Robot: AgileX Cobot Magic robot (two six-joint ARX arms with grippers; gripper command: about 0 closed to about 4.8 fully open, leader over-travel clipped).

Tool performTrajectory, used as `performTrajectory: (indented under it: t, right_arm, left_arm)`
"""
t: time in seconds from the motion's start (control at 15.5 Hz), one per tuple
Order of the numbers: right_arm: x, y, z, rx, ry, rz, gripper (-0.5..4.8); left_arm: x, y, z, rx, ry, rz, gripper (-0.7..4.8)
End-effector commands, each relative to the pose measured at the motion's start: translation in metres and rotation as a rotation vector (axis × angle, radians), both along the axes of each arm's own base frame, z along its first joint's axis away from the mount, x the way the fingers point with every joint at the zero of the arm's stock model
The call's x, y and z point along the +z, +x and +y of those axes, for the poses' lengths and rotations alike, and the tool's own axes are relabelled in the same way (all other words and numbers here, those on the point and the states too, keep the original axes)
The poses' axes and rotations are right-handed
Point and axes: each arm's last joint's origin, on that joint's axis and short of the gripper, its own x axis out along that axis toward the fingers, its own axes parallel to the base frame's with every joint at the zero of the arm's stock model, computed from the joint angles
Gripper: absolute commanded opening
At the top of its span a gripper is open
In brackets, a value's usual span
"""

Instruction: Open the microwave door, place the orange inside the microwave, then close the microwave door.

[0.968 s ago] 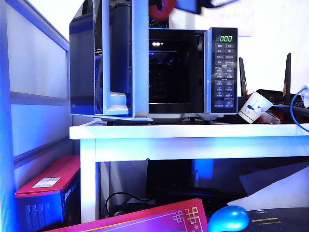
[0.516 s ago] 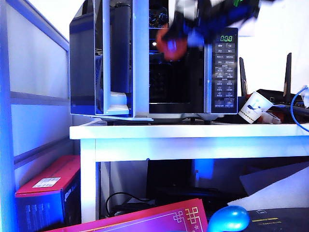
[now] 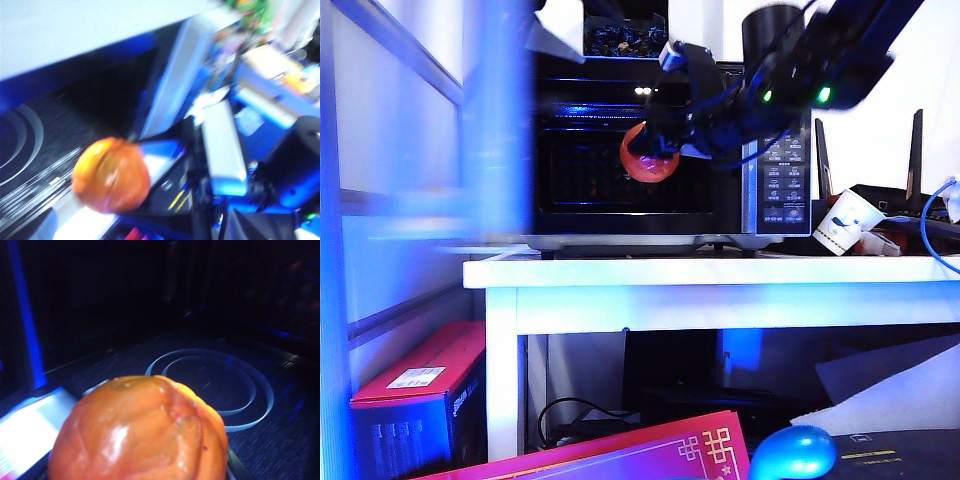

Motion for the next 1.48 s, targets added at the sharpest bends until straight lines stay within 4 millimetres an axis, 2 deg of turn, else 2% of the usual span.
performTrajectory:
  t: [0.06,0.45,0.84,1.1,1.23,1.48]
  right_arm:
    - [-0.002,0.007,0.01,-0.023,0.033,-0.077,1.98]
    - [0.0,0.035,0.026,-0.016,0.064,-0.101,1.98]
    - [-0.01,0.052,0.039,-0.005,0.066,-0.096,1.98]
    - [-0.016,0.074,0.06,0.015,0.084,-0.09,1.98]
    - [-0.024,0.083,0.064,-0.013,0.082,-0.082,1.98]
    - [-0.031,0.089,0.064,-0.083,0.089,-0.09,1.98]
  left_arm:
    - [-0.001,-0.001,0.004,0.044,0.045,0.001,4.79]
    - [-0.002,0.001,0.006,0.117,0.117,-0.039,4.79]
    - [-0.002,0.001,0.006,0.132,0.127,-0.042,4.79]
    - [-0.002,0.001,0.007,0.131,0.127,-0.042,4.79]
    - [-0.002,0.001,0.006,0.131,0.127,-0.043,4.79]
    - [-0.002,0.001,0.006,0.131,0.127,-0.043,4.79]
